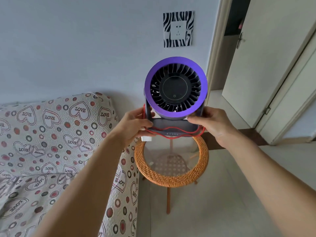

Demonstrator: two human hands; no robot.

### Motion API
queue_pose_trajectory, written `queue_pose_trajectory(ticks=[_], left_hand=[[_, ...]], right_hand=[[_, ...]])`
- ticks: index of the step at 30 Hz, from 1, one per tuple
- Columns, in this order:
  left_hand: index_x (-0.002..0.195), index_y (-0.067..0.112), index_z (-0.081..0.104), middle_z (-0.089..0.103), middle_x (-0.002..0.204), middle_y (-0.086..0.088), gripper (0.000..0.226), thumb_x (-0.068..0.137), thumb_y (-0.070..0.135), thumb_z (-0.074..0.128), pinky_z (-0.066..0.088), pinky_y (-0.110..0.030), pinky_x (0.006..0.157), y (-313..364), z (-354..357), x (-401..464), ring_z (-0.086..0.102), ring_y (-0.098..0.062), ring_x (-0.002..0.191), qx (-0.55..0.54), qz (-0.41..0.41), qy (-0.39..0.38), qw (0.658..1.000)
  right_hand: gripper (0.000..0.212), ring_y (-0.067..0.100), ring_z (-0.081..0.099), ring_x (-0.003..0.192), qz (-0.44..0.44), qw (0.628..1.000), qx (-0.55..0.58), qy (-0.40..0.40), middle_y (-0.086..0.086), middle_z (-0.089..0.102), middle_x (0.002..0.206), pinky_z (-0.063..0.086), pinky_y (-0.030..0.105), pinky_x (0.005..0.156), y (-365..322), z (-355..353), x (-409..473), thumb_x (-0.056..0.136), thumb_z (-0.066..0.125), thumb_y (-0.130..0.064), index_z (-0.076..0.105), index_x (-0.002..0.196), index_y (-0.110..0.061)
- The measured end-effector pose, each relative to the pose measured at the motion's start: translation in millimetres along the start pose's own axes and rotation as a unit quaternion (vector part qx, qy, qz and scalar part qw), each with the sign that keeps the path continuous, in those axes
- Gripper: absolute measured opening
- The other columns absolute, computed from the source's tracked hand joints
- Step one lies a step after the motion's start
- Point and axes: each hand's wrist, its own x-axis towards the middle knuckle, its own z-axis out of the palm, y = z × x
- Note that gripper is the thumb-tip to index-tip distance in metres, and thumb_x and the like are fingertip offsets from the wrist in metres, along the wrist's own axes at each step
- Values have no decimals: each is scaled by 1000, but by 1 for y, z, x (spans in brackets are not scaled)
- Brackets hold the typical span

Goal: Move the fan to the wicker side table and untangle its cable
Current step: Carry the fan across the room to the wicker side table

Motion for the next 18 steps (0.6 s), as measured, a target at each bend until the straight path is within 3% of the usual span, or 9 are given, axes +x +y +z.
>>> queue_pose_trajectory(ticks=[5, 8, 14, 18], left_hand=[[122, 1, 62, 54, 133, -28, 44, 84, -19, 52, 62, -45, 76, -13, 1, 73, 69, -41, 102, 3, -32, 19, 999], [126, 3, 60, 54, 134, -26, 49, 84, -20, 49, 58, -53, 84, -23, 5, 118, 68, -42, 104, 2, -47, 30, 998], [119, 13, 65, 62, 124, -19, 50, 83, -19, 51, 62, -38, 73, -47, 9, 206, 72, -36, 96, 9, -72, 57, 996], [119, 16, 65, 65, 122, -15, 54, 83, -20, 48, 60, -48, 82, -71, 17, 259, 72, -39, 97, 4, -95, 71, 993]], right_hand=[[17, 14, 73, 60, 20, 1000, -17, -7, -3, 76, 70, 54, 23, 46, 26, -7, 67, 71, 82, -8, 73, 80, -18], [20, 7, 71, 60, 23, 1000, -12, -18, -7, 75, 68, 51, 14, 48, 42, -14, 112, 70, 82, -4, 74, 73, -22], [23, 3, 72, 69, 41, 998, -35, -31, -12, 76, 74, 51, 10, 55, 84, -28, 204, 67, 85, -8, 73, 80, -23], [26, 2, 72, 67, 57, 997, -40, -43, -15, 75, 72, 51, 9, 54, 119, -36, 256, 67, 85, -6, 72, 81, -23]])
